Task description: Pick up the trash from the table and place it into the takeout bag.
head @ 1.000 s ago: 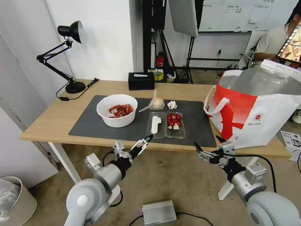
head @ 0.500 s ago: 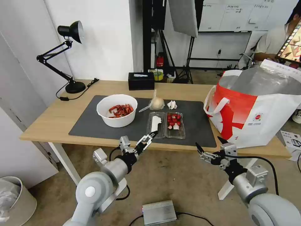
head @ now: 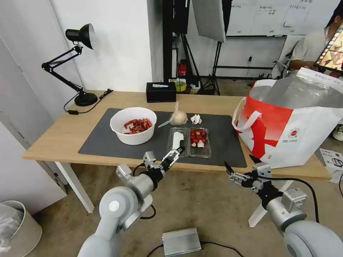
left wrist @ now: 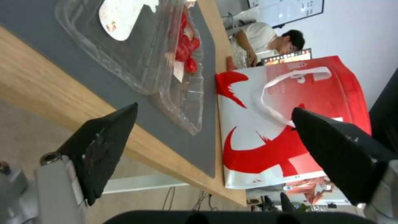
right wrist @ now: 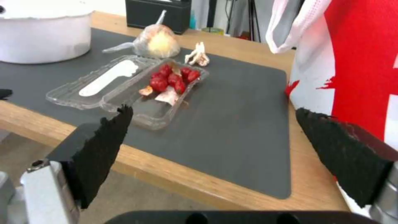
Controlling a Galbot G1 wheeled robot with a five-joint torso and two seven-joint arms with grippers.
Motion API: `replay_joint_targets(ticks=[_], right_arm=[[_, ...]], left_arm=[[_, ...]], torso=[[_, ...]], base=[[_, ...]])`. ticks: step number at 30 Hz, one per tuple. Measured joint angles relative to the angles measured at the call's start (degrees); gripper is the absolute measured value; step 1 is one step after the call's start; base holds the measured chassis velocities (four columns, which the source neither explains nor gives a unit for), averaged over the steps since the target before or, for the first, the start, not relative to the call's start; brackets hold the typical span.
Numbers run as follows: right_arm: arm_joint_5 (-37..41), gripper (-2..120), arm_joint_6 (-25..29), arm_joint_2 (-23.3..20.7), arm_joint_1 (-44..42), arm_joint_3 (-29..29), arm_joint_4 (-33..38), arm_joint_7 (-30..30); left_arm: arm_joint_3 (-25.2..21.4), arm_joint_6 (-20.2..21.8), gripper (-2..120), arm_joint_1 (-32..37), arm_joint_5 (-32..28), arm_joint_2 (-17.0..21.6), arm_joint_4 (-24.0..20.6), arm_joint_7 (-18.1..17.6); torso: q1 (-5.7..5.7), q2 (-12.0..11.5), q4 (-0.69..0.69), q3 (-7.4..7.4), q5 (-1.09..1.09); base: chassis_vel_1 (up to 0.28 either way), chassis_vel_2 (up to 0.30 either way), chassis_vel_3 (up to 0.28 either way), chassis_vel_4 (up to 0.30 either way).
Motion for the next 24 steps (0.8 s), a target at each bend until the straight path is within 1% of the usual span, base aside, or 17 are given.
replay_joint_targets(ticks=[4,6,8,11,15,17,18,21,22,24], right_arm=[[-0.1,100,0.1,0.1,0.0,0.0,-0.1,0.0],[-0.1,100,0.2,0.2,0.0,0.1,-0.3,0.1],[-0.1,100,0.2,0.2,0.0,0.1,-0.3,0.1],[-0.1,100,0.4,0.2,0.1,0.1,-0.6,0.2],[-0.1,100,0.5,0.2,0.1,0.1,-0.7,0.2],[-0.2,100,0.5,0.3,0.2,0.0,-0.9,0.2],[-0.2,100,0.5,0.3,0.2,0.0,-0.9,0.2],[-0.3,100,0.6,0.3,0.1,0.0,-0.9,0.2],[-0.3,100,0.6,0.3,0.1,0.0,-0.9,0.2],[-0.3,100,0.6,0.2,0.0,0.1,-0.9,0.3]], left_arm=[[0.4,-0.2,100,-0.8,-0.1,-0.3,0.9,-0.6],[1.0,-0.8,100,-1.6,-0.3,-0.6,1.9,-2.1],[1.1,-0.9,100,-1.8,-0.5,-0.7,2.2,-2.6],[1.5,-1.6,100,-3.1,-1.7,-1.6,3.0,-5.4],[1.8,-1.8,100,-3.7,-2.0,-1.9,3.1,-6.5],[2.2,-2.4,100,-4.9,-2.5,-2.7,3.7,-8.4],[2.2,-2.4,100,-4.9,-2.5,-2.7,3.7,-8.4],[2.8,-3.0,100,-6.1,-2.9,-3.3,4.6,-10.5],[2.8,-3.0,100,-6.1,-2.9,-3.3,4.6,-10.5],[3.4,-3.3,100,-7.0,-3.2,-3.7,5.3,-12.3]], torso=[[0.0,0.0,0.0,0.0,0.0],[0.0,0.0,0.0,0.0,0.0],[0.0,0.0,0.0,0.0,0.0],[0.0,0.0,0.0,0.0,0.0],[0.0,0.0,0.0,0.0,0.0],[0.0,0.0,0.0,0.0,0.0],[0.0,0.0,0.0,0.0,0.0],[0.0,0.0,0.0,0.0,0.0],[0.0,0.0,0.0,0.0,0.0],[0.0,0.0,0.0,0.0,0.0]], base=[[0.0,0.0,0.0,0.0],[0.0,0.0,0.0,0.0],[0.0,0.0,0.0,0.0],[0.0,0.0,0.0,0.0],[0.0,0.0,0.0,0.0],[0.0,0.0,0.0,0.0],[0.0,0.0,0.0,0.0],[0.0,0.0,0.0,0.0],[0.0,0.0,0.0,0.0],[0.0,0.0,0.0,0.0]])
